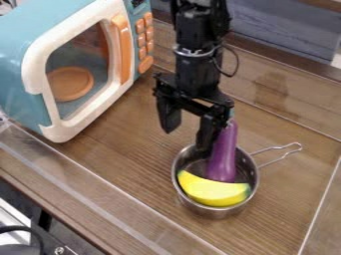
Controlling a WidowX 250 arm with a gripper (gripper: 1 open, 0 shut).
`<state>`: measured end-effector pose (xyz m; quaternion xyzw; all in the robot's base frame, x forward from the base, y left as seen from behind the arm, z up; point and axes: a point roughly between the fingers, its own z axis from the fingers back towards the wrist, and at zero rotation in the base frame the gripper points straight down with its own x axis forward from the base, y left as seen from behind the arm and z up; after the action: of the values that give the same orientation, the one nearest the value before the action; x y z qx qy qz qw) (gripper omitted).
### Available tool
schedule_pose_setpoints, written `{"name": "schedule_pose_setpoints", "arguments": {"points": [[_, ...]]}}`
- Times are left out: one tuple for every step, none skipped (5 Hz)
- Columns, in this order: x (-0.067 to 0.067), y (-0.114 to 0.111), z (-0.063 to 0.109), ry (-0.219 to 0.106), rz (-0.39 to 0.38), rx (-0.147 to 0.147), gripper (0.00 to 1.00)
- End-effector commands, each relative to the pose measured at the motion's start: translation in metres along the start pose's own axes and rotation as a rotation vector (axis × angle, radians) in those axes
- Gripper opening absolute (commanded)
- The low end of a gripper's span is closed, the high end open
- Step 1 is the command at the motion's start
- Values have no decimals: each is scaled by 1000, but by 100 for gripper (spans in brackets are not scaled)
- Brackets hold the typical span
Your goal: Put the eggplant in the silver pot
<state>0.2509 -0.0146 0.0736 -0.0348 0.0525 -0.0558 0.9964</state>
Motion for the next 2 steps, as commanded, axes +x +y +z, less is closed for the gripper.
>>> {"name": "schedule_pose_setpoints", "arguments": {"points": [[7, -9, 24, -82, -12, 13, 100], [13, -6, 17, -102, -2, 12, 100]]}}
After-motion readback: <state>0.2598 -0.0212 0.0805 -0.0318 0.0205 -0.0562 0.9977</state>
